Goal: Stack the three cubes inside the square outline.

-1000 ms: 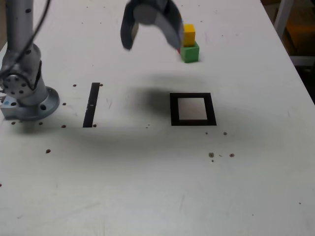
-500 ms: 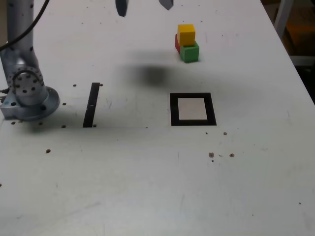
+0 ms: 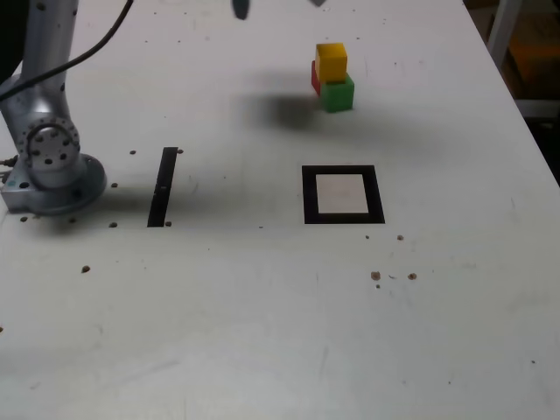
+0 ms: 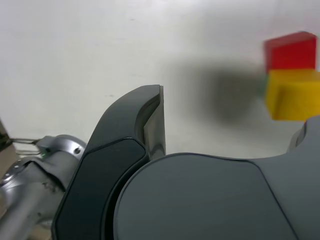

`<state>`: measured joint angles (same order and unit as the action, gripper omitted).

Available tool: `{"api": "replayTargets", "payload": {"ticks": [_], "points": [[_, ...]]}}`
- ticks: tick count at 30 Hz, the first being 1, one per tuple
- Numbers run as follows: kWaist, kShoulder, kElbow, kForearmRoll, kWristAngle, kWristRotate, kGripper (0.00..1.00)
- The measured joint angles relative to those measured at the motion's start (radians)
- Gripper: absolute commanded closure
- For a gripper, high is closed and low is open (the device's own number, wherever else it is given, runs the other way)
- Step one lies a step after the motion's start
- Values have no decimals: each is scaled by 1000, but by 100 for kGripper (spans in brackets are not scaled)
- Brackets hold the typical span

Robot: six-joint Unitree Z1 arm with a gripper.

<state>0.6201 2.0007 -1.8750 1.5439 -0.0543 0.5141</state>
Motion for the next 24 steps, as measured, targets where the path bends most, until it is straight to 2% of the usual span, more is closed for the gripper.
{"api": "replayTargets", "payload": {"ticks": [6, 14, 24], "points": [[-64, 51, -70, 21, -17, -56, 1], [-143, 128, -83, 20, 2, -105, 1], [-132, 205, -113, -4, 0, -108, 1]]}}
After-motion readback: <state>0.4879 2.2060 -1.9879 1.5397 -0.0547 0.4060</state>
